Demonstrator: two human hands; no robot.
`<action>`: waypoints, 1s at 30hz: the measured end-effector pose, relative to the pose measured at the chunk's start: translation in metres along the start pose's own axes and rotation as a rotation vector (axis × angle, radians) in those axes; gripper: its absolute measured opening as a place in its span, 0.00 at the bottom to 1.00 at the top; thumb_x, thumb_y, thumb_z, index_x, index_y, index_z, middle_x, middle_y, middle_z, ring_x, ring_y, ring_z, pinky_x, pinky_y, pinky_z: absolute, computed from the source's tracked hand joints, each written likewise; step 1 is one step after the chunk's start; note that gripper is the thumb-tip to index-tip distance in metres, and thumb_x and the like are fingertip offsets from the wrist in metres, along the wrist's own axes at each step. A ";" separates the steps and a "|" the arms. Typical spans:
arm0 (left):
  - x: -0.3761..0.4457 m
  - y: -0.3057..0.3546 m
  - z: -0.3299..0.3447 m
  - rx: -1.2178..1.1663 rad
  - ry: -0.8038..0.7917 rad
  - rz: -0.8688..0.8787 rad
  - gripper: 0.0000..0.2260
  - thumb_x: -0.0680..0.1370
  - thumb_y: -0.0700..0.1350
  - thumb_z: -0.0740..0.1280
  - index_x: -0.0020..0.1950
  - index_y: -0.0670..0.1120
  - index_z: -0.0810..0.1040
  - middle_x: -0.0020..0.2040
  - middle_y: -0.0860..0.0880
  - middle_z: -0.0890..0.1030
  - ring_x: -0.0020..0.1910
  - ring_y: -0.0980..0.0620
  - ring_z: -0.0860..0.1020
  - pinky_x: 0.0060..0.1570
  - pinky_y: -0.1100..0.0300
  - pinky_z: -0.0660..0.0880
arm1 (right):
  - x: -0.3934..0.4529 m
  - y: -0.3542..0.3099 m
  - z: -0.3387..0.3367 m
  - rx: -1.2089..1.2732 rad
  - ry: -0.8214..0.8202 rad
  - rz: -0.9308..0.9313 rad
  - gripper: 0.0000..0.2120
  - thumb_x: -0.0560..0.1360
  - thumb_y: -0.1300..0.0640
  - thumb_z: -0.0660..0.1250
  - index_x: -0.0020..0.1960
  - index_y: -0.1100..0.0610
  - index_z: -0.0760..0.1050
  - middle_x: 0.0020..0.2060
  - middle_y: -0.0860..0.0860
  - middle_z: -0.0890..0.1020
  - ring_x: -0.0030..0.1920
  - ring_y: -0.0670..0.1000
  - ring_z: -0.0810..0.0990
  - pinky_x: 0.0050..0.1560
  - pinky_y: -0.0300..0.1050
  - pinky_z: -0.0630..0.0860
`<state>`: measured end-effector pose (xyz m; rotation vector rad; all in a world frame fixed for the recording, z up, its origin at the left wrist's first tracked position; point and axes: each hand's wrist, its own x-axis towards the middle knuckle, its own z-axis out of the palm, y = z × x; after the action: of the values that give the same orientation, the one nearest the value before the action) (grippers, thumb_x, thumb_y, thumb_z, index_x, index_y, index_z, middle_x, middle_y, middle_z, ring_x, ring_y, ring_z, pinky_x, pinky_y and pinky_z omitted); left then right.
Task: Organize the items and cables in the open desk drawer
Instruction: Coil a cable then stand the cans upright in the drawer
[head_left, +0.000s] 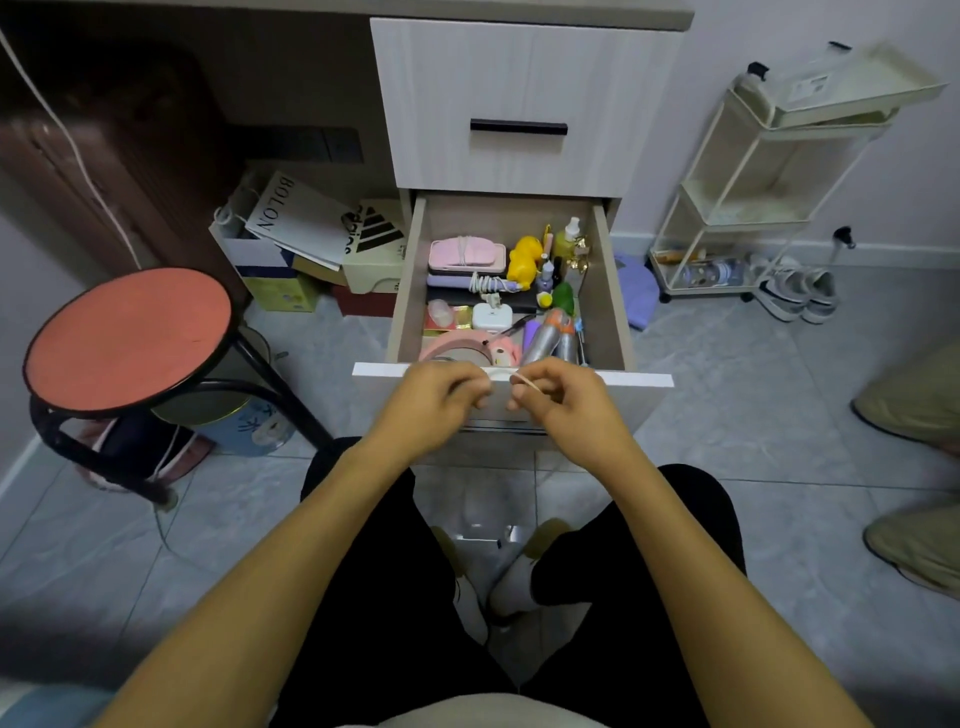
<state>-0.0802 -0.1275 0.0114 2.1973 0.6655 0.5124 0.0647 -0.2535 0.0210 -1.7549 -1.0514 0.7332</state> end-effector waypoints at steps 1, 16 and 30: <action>-0.002 -0.002 -0.004 -0.109 0.083 -0.098 0.10 0.79 0.42 0.65 0.39 0.47 0.81 0.33 0.53 0.81 0.33 0.56 0.77 0.44 0.48 0.79 | -0.002 0.004 -0.004 0.005 0.009 0.014 0.04 0.78 0.58 0.67 0.45 0.56 0.79 0.33 0.48 0.84 0.32 0.41 0.77 0.37 0.41 0.74; 0.006 -0.005 -0.011 -0.087 0.203 -0.263 0.08 0.79 0.43 0.66 0.42 0.52 0.81 0.33 0.53 0.81 0.30 0.62 0.75 0.36 0.60 0.71 | -0.005 0.018 -0.013 0.167 0.053 0.076 0.09 0.80 0.57 0.63 0.44 0.54 0.80 0.26 0.48 0.71 0.27 0.44 0.67 0.32 0.39 0.67; 0.006 0.013 -0.023 -0.362 0.029 -0.400 0.05 0.78 0.41 0.69 0.43 0.48 0.81 0.29 0.48 0.81 0.22 0.53 0.73 0.27 0.62 0.74 | -0.009 0.033 -0.025 -0.292 -0.055 0.003 0.10 0.80 0.54 0.63 0.44 0.57 0.79 0.39 0.53 0.79 0.41 0.50 0.75 0.42 0.43 0.71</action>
<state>-0.0842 -0.1183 0.0366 1.6676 0.9227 0.4170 0.0922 -0.2783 0.0009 -1.9923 -1.2423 0.6583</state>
